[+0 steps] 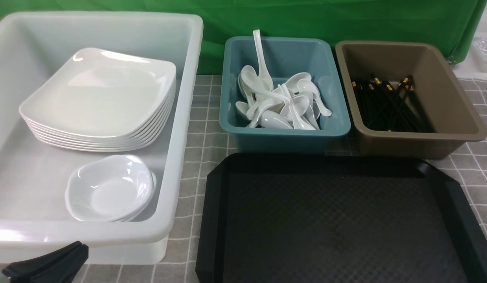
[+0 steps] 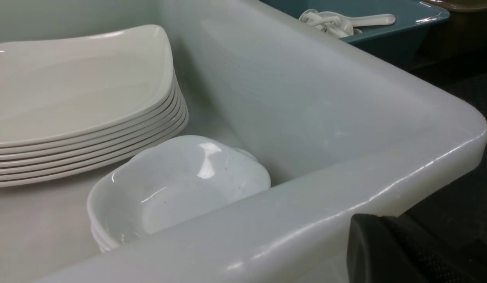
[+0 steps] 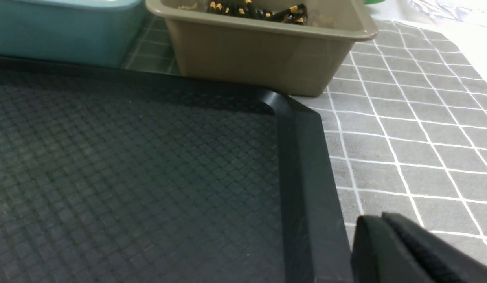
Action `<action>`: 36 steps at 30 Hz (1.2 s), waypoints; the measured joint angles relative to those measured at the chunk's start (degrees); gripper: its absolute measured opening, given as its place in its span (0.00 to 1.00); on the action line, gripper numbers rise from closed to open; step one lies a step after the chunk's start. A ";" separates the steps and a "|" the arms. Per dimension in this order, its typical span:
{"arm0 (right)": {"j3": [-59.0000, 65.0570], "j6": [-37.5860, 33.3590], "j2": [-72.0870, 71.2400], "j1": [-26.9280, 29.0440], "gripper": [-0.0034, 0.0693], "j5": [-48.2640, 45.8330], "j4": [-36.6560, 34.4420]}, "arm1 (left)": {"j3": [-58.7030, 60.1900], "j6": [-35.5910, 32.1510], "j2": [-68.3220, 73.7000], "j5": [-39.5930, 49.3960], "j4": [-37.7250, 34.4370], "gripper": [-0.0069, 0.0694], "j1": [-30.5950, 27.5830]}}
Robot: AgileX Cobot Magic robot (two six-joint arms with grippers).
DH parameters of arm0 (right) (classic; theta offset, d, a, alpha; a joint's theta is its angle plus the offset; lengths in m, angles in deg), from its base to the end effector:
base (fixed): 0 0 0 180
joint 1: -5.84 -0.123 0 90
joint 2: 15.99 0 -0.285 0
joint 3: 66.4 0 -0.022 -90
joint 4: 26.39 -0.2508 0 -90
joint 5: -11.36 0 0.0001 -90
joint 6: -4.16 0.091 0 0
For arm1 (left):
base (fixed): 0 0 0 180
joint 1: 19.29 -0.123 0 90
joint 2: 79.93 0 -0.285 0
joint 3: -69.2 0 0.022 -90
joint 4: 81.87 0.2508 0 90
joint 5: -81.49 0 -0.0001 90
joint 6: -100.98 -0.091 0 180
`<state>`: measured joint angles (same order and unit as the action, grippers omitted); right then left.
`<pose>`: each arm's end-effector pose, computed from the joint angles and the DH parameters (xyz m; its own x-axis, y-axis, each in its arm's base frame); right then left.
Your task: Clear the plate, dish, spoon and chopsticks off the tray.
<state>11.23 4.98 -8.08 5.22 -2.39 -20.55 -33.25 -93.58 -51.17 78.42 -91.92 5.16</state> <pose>0.0558 -0.0016 0.1890 -0.1608 -0.0863 -0.9832 -0.0006 0.9962 -0.0874 0.0782 -0.0347 0.1898 -0.1766 0.1669 -0.9700 0.4208 0.9037 0.0789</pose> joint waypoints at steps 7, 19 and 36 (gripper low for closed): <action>0.00 0.00 0.00 0.00 0.14 0.00 0.00 | 0.04 0.00 0.00 0.00 0.00 0.10 0.00; 0.00 0.00 -0.05 0.00 0.18 0.00 -0.05 | 0.04 1.30 -8.99 -2.02 -3.01 0.10 -13.98; 0.00 -0.06 -0.06 0.00 0.24 0.51 -0.05 | 0.11 4.32 -21.00 16.62 -5.20 0.10 -24.45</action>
<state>11.23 4.91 -8.14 5.22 -1.88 -20.60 -33.14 -89.26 -72.17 95.04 -97.12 -19.29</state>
